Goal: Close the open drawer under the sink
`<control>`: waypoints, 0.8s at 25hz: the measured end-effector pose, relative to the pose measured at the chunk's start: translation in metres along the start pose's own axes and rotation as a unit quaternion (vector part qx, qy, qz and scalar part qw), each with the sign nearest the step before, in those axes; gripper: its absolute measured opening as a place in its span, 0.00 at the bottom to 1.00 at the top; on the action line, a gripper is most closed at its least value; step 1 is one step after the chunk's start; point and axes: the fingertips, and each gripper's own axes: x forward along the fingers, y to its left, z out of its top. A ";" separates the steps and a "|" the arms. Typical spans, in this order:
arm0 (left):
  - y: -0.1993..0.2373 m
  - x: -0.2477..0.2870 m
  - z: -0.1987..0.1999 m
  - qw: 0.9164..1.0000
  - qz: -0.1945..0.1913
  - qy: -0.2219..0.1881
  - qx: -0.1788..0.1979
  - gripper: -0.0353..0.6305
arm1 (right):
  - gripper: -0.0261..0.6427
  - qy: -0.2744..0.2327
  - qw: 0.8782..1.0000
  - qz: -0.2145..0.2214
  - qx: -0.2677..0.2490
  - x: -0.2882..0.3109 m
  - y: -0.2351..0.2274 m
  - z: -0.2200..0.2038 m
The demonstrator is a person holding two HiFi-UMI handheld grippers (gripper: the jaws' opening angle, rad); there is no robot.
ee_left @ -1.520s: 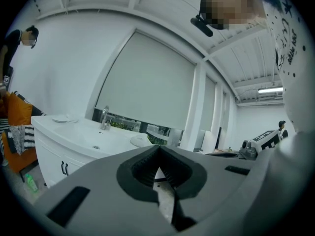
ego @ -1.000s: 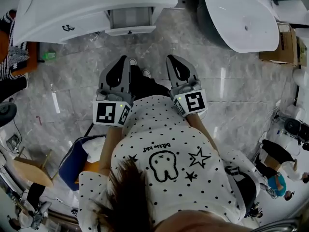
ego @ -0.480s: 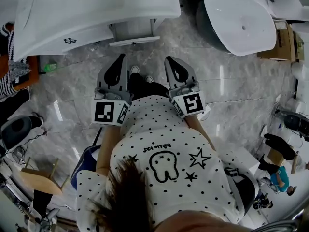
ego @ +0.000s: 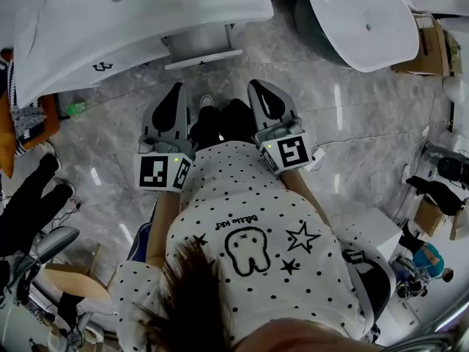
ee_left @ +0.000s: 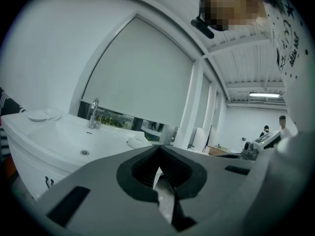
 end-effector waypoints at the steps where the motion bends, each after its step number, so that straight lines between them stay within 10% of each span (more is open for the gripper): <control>1: 0.000 0.001 -0.001 1.000 0.000 0.002 -0.002 0.06 | 0.06 0.002 1.000 0.001 0.000 0.001 0.000 -0.001; 20: -0.038 0.076 0.010 0.999 0.035 -0.007 0.005 0.06 | 0.06 0.004 1.000 0.031 0.000 0.013 -0.090 0.012</control>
